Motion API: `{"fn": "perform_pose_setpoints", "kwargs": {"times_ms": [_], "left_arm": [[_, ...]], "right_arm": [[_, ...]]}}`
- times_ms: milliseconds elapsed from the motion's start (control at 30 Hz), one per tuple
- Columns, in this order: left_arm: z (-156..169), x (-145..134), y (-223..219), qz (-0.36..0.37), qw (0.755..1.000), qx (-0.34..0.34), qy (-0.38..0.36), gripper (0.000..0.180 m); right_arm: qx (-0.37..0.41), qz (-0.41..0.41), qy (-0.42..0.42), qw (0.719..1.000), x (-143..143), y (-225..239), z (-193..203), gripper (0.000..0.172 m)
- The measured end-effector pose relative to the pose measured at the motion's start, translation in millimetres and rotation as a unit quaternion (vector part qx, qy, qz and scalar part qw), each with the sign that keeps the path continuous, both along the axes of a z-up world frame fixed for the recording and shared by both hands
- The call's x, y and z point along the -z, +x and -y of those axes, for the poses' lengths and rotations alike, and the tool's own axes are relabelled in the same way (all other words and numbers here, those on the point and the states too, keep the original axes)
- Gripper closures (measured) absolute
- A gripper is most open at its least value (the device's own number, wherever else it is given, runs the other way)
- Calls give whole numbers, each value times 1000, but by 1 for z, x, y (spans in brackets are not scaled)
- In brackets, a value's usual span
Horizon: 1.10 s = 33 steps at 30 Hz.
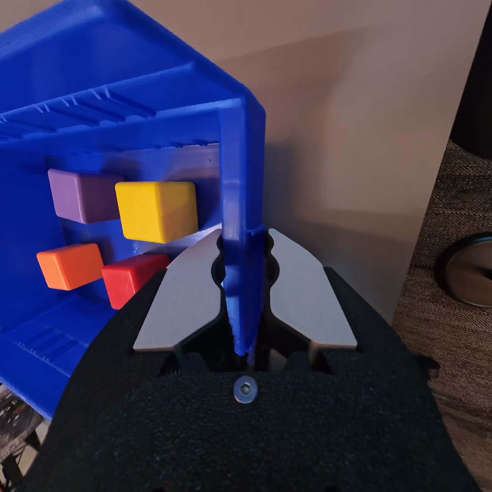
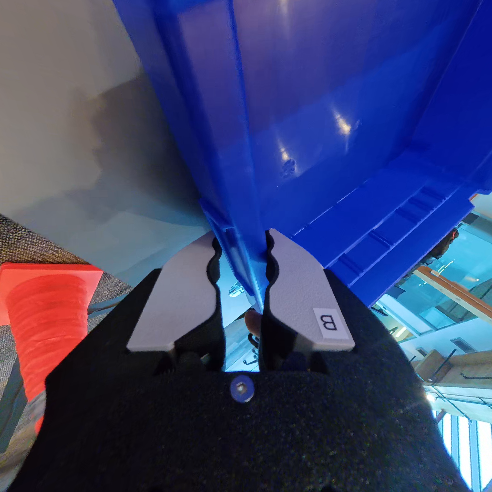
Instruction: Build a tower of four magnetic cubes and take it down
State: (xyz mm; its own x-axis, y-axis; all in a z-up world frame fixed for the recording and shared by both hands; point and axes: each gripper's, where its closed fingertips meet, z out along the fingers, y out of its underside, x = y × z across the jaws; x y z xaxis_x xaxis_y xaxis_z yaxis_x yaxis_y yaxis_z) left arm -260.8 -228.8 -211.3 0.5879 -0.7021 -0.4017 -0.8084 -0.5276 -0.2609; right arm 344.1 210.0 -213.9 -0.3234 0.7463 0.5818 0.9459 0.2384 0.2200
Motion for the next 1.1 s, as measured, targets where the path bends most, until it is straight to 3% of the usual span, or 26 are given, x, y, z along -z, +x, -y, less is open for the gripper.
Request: {"fn": "perform_pose_setpoints", "kwargs": {"times_ms": [33, 233, 367, 533, 700, 833, 967, 1100], "left_arm": [[0, 0, -1, 0, 1000, 4, -2, 154], [1, 0, -5, -13, 1000, 12, -12, 147], [-2, 0, -6, -20, 999, -23, 12, 139], [-15, -25, 17, 91, 984, -78, 131, 96], [-25, -63, 61, 253, 927, -127, 244, 34], [-36, -104, 88, 334, 867, -128, 347, 34], [-41, -149, 102, 396, 799, -124, 436, 34], [-47, -175, 105, 397, 775, -138, 472, 34]], "right_arm": [[-1, -3, 2, 1000, 0, -1, -1, 141], [20, -50, -5, 999, 2, -4, -3, 137], [26, -102, -29, 994, 2, -9, 2, 120], [31, -244, -102, 964, -17, -23, 27, 93], [16, -419, -166, 893, -58, -48, 57, 65], [-2, -533, -173, 828, -96, -73, 67, 24], [-12, -609, -169, 775, -134, -94, 72, 23], [-33, -641, -170, 748, -161, -111, 86, 24]]}}
